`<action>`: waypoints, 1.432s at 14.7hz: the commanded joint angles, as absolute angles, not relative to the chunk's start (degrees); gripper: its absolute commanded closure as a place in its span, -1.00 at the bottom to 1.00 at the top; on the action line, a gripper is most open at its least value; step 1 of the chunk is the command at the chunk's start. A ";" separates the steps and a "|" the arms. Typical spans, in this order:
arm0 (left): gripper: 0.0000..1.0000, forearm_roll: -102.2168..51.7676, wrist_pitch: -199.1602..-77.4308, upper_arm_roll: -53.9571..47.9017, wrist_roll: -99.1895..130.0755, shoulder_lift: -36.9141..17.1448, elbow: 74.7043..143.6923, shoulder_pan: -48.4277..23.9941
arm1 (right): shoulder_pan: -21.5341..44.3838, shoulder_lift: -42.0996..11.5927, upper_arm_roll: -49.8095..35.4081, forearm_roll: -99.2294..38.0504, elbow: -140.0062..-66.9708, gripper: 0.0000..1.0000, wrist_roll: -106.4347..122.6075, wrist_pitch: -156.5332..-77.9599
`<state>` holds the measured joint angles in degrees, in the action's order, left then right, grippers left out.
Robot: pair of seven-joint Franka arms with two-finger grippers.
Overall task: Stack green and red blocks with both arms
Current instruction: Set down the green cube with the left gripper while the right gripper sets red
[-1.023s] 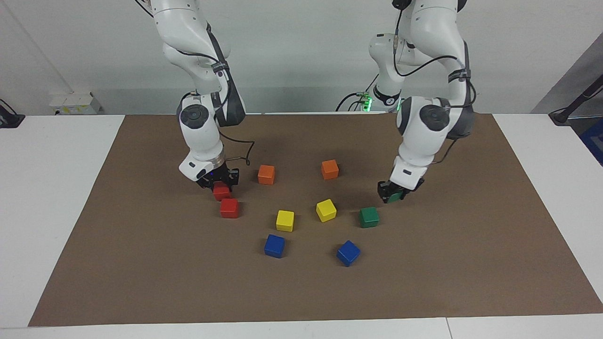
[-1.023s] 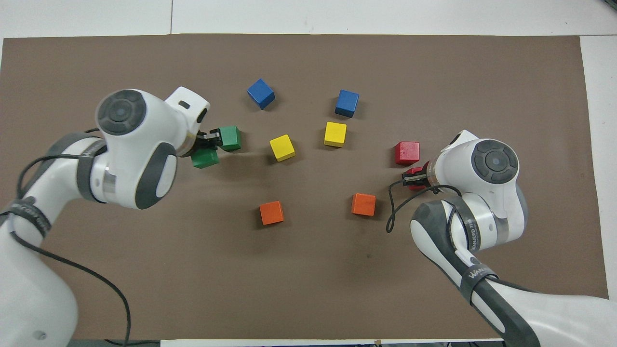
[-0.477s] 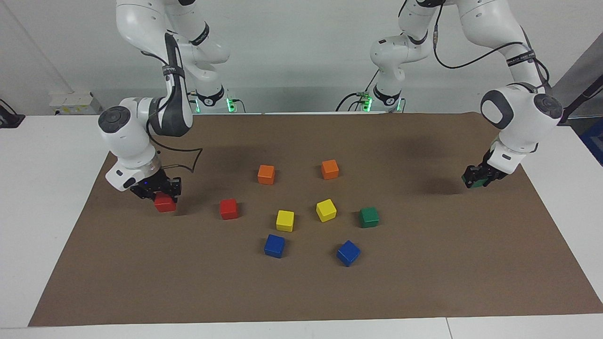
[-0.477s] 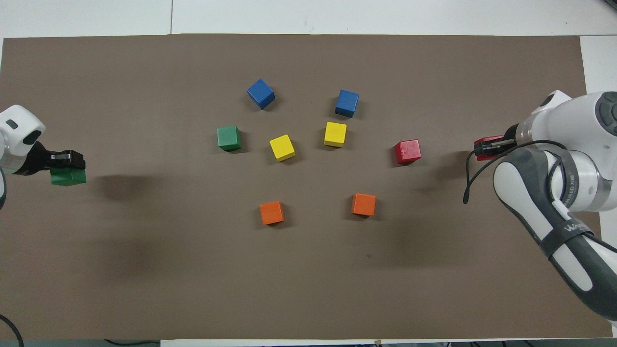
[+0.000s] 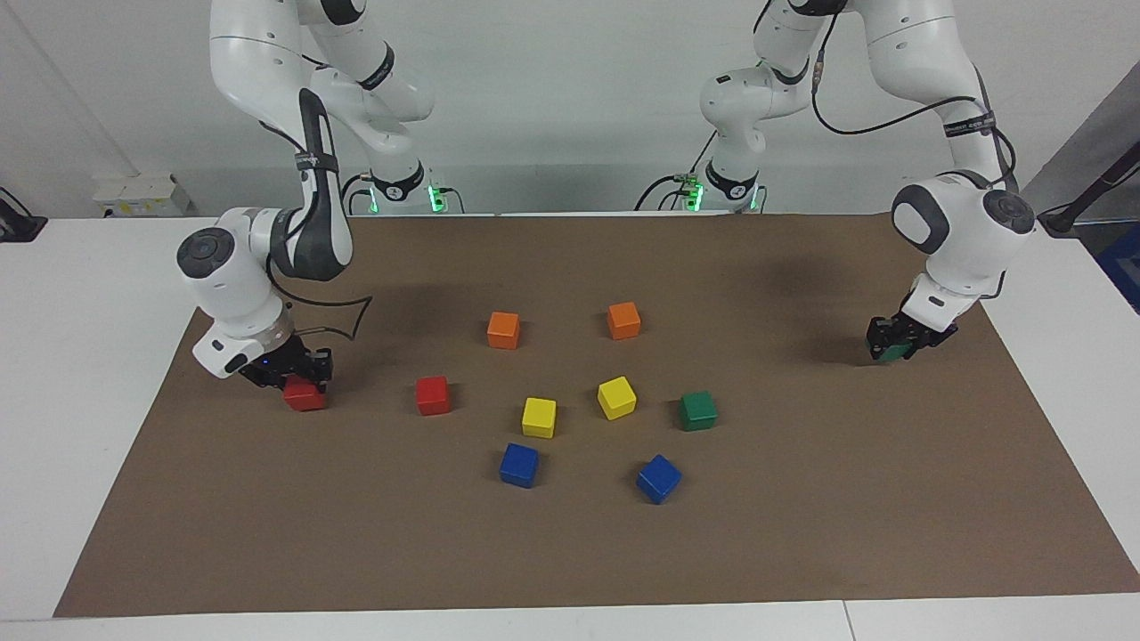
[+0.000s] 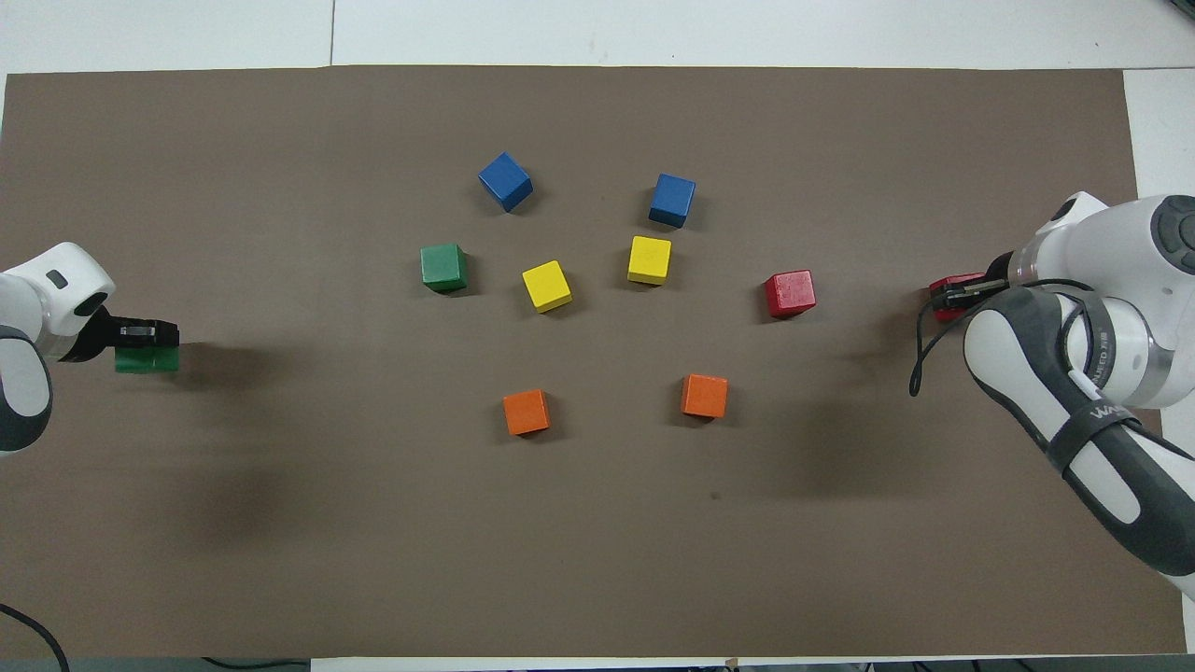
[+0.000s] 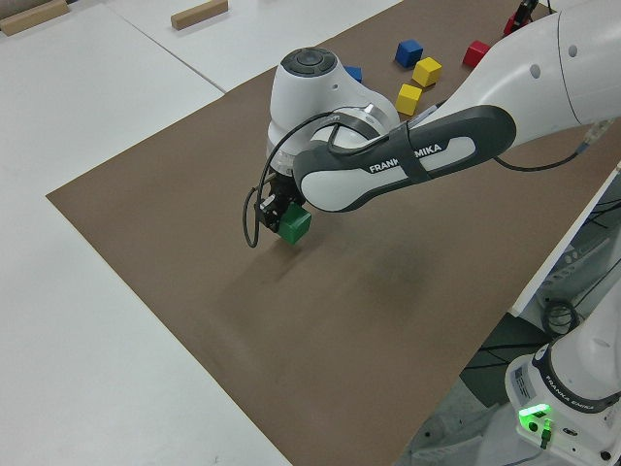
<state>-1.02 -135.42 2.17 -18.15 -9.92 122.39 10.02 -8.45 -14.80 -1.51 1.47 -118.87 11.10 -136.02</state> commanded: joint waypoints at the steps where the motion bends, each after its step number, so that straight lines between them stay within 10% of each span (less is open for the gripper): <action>1: 1.00 -0.70 -138.33 1.49 -19.25 -11.33 123.05 11.51 | -9.58 -14.76 -2.29 1.23 -121.03 0.90 12.65 -139.13; 3: 1.00 -0.70 -139.92 1.49 -19.42 -12.30 122.96 11.51 | -9.58 -14.94 -2.29 1.23 -121.03 0.59 12.92 -139.13; 5: 1.00 -0.70 -140.01 1.49 -19.42 -12.74 122.96 11.08 | -9.32 -15.03 -2.29 1.23 -120.85 -0.99 12.57 -139.04; 9: 1.00 -0.70 -140.89 1.49 -20.03 -13.71 122.78 10.64 | -6.78 -13.54 -2.37 1.23 -118.49 -1.00 10.64 -135.02; 10: 0.43 -0.70 -140.63 1.49 -22.04 -13.80 122.52 10.63 | -5.55 -13.10 -2.37 1.23 -116.21 -1.00 9.50 -131.69; 11: -0.99 -0.70 -140.10 1.49 -23.63 -13.80 122.26 10.63 | -4.06 -12.75 -2.46 1.23 -113.41 -1.00 7.75 -128.35; 21: -1.00 -2.11 -125.85 1.41 4.25 -15.03 106.97 -4.36 | 9.13 -15.38 -2.46 1.23 -105.20 -1.00 -9.48 -126.38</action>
